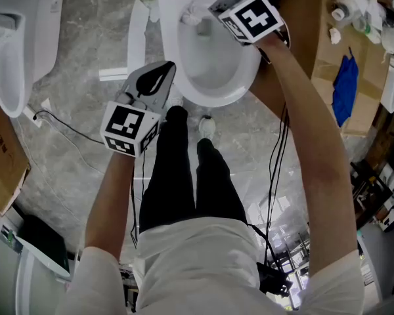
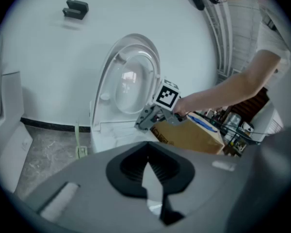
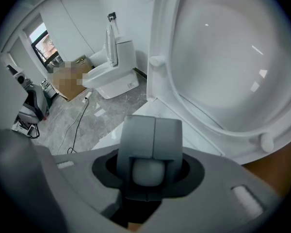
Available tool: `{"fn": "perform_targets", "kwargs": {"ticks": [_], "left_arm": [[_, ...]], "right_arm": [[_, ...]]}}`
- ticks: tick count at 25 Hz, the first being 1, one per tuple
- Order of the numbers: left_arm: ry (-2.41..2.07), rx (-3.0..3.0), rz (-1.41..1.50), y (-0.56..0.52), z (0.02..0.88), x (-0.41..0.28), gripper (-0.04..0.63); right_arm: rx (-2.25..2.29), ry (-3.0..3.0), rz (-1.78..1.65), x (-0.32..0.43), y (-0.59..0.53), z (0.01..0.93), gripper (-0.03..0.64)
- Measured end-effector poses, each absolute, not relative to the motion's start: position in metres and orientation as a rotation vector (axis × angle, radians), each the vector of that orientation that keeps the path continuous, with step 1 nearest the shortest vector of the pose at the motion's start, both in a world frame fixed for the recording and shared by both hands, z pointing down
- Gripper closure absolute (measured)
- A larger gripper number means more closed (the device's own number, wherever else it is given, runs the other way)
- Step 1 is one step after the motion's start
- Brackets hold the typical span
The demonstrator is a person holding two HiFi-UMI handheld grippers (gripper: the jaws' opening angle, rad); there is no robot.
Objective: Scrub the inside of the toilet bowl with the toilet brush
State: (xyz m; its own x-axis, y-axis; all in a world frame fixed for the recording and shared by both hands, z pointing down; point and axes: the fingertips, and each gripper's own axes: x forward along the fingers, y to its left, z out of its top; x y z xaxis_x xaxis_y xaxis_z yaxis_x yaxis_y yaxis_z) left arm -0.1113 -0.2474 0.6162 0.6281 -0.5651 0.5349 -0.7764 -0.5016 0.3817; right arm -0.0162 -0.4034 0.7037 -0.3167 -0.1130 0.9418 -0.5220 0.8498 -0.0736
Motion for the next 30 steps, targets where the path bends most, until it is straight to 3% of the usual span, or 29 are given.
{"fn": "perform_targets", "kwargs": {"ticks": [30], "left_arm": [[-1.109,2.237,0.46,-0.196,0.601,-0.091,0.604]], "right_arm": [[0.409,-1.952,0.427,-0.02,-0.294,0.706,0.454]]}}
